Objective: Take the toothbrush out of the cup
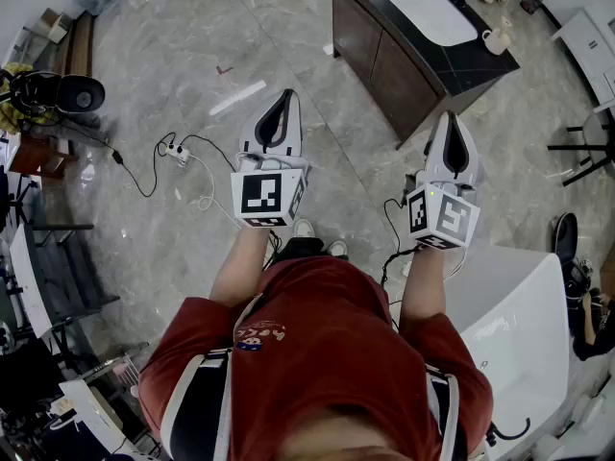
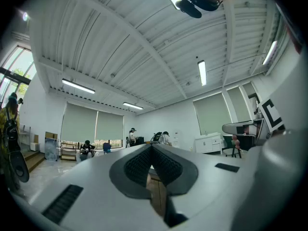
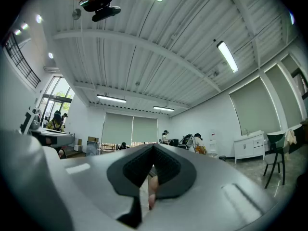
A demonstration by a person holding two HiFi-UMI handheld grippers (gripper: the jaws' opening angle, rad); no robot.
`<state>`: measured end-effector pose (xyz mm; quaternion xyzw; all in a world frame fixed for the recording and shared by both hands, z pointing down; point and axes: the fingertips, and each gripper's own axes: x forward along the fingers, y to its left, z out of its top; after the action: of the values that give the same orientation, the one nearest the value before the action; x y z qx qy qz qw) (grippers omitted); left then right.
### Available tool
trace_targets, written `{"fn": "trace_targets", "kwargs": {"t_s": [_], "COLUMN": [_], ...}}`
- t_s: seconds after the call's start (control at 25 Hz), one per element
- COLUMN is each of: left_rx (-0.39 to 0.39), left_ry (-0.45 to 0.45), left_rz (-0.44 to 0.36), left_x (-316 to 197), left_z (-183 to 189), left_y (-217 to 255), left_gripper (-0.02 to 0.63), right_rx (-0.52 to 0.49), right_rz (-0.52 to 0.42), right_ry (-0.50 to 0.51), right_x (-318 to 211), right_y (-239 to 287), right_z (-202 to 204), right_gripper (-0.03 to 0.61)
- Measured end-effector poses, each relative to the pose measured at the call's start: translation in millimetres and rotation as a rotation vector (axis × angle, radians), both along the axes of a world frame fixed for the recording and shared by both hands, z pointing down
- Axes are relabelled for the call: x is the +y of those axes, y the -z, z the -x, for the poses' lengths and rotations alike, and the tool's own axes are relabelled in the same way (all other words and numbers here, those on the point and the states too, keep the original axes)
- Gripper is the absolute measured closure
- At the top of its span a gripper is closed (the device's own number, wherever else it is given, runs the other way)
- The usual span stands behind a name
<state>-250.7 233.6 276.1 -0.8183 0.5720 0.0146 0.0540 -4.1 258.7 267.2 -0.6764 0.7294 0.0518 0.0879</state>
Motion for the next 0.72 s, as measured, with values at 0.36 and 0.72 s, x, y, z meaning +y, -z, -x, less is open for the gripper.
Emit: {"fn": "trace_targets", "kwargs": {"t_s": [0.36,0.72], "left_rx": [0.0,-0.005], "left_ry": [-0.006,-0.028], "left_rz": [0.006,0.019], "left_x": [22,18], "left_z": [-29,-40], "left_y": [-7,-14], "left_gripper": [0.609,0.609], "right_rx": [0.007,-0.007], "right_rz": [0.013,0.017], "right_ry": [0.012,0.006], "right_x": [25,25], "right_y": [-11,-17], "right_z": [-21,-27], "right_gripper": [0.569,0.569]}}
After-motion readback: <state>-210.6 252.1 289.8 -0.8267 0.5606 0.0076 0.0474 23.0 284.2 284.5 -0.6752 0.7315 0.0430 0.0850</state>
